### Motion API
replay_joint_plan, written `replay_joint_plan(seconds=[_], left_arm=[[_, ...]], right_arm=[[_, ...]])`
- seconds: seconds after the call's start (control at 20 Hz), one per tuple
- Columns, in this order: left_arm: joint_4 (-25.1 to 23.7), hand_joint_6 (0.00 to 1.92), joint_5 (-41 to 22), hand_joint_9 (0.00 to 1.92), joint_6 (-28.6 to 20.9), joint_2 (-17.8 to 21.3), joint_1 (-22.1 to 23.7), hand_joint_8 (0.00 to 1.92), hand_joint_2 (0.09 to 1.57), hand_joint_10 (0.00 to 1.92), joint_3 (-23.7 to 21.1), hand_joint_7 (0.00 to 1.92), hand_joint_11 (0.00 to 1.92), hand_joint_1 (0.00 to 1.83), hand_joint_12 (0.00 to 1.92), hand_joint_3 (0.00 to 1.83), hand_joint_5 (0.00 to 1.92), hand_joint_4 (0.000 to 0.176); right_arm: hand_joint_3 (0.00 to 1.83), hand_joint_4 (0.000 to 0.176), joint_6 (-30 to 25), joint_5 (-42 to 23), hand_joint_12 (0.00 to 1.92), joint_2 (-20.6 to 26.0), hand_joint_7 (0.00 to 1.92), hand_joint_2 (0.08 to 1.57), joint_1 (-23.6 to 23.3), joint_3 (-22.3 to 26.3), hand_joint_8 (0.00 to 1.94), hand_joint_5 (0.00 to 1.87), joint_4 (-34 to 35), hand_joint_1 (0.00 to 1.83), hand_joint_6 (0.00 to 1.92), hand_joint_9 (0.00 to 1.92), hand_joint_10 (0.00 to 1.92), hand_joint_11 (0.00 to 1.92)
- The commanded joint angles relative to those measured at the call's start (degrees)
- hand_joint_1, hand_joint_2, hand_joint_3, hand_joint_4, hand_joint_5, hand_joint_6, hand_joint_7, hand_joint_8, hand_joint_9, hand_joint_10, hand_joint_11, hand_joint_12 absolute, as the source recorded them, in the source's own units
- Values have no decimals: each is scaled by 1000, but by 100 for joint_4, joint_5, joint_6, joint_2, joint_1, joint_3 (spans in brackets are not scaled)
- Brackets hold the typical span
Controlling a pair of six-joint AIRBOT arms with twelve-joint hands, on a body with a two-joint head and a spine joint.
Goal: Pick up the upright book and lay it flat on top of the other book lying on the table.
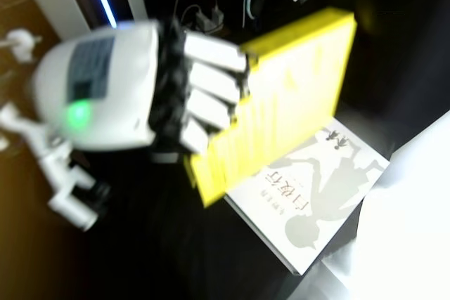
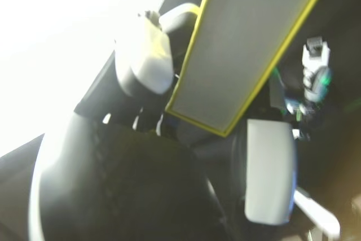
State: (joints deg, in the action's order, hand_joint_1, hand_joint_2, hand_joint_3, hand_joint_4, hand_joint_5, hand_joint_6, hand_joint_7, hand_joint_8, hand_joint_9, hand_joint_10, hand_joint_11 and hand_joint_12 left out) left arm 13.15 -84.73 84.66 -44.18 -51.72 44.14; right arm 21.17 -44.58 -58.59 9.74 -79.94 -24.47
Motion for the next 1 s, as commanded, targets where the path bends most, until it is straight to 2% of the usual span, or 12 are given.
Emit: replay_joint_plan(seconds=[0.0, 0.05, 0.15, 0.2, 0.25, 0.3, 0.4, 0.5, 0.65, 0.7, 0.8, 0.95], left_arm=[[-150, 0, -796, 0, 18, -11, 35, 0, 956, 0, -5, 0, 0, 593, 0, 0, 0, 176], [-203, 0, -796, 0, 18, -40, 39, 0, 959, 0, 16, 0, 0, 592, 0, 0, 0, 176], [-256, 0, -808, 0, 15, -87, 59, 0, 975, 0, 52, 0, 0, 570, 0, 6, 0, 176], [-262, 0, -810, 0, 15, -94, 59, 0, 979, 0, 53, 0, 0, 573, 0, 7, 0, 176], [-274, 0, -821, 0, 13, -96, 59, 0, 970, 0, 54, 0, 0, 545, 0, 2, 0, 176], [-278, 0, -846, 0, 5, -95, 59, 0, 984, 0, 54, 0, 0, 517, 0, 8, 0, 161], [-278, 0, -877, 0, -24, -95, 57, 0, 995, 0, 56, 0, 0, 531, 0, 10, 0, 158], [-279, 0, -881, 0, -52, -90, 54, 0, 990, 0, 52, 0, 0, 504, 0, 5, 0, 174], [-278, 0, -884, 0, -77, -89, 51, 0, 997, 0, 48, 0, 0, 502, 0, 6, 0, 176], [-274, 0, -884, 0, -79, -91, 47, 0, 1006, 0, 48, 0, 0, 479, 0, 7, 0, 152], [-272, 0, -882, 0, -81, -91, 36, 0, 1009, 0, 47, 0, 0, 481, 0, 6, 0, 155], [-272, 0, -884, 0, -93, -94, 36, 0, 1005, 0, 49, 0, 0, 472, 0, 2, 0, 176]], right_arm=[[0, 0, 40, -717, 1921, 34, 740, 1341, -107, -2, 1721, 479, 257, 1157, 1432, 961, 1871, 929], [0, 0, 196, -705, 1921, 32, 775, 1328, -144, -1, 1597, 465, 256, 1168, 1478, 907, 1745, 803], [2, 0, 576, -522, 1921, -59, 708, 1331, -190, -25, 1755, 529, 260, 1168, 1360, 914, 1899, 897], [0, 0, 645, -481, 1921, -91, 740, 1307, -194, -28, 1551, 513, 234, 1292, 1334, 684, 1848, 703], [0, 0, 701, -435, 1862, -129, 793, 1276, -194, -28, 1390, 518, 193, 1328, 1311, 719, 1732, 656], [0, 0, 738, -330, 1868, -182, 810, 1257, -194, -33, 1358, 563, 95, 1339, 1228, 747, 1708, 736], [0, 0, 749, -166, 1865, -323, 863, 1226, -170, -125, 1277, 603, -7, 1351, 1225, 790, 1606, 724], [0, 0, 746, -84, 1888, -503, 928, 1203, 56, -255, 1231, 669, -13, 1358, 1151, 770, 1559, 738], [0, 0, 497, 20, 1821, -781, 964, 1188, 519, -513, 1154, 693, 74, 1361, 1096, 772, 1566, 694], [2, 0, 443, 21, 1787, -883, 895, 1221, 674, -615, 1244, 619, 132, 1349, 1153, 711, 1611, 719], [0, 0, 398, 88, 1827, -1039, 943, 1177, 902, -799, 1142, 743, 289, 1369, 985, 849, 1564, 793], [5, 0, 229, 255, 1703, -1252, 963, 1177, 1043, -1047, 1049, 691, 360, 1366, 1105, 821, 1530, 788]])
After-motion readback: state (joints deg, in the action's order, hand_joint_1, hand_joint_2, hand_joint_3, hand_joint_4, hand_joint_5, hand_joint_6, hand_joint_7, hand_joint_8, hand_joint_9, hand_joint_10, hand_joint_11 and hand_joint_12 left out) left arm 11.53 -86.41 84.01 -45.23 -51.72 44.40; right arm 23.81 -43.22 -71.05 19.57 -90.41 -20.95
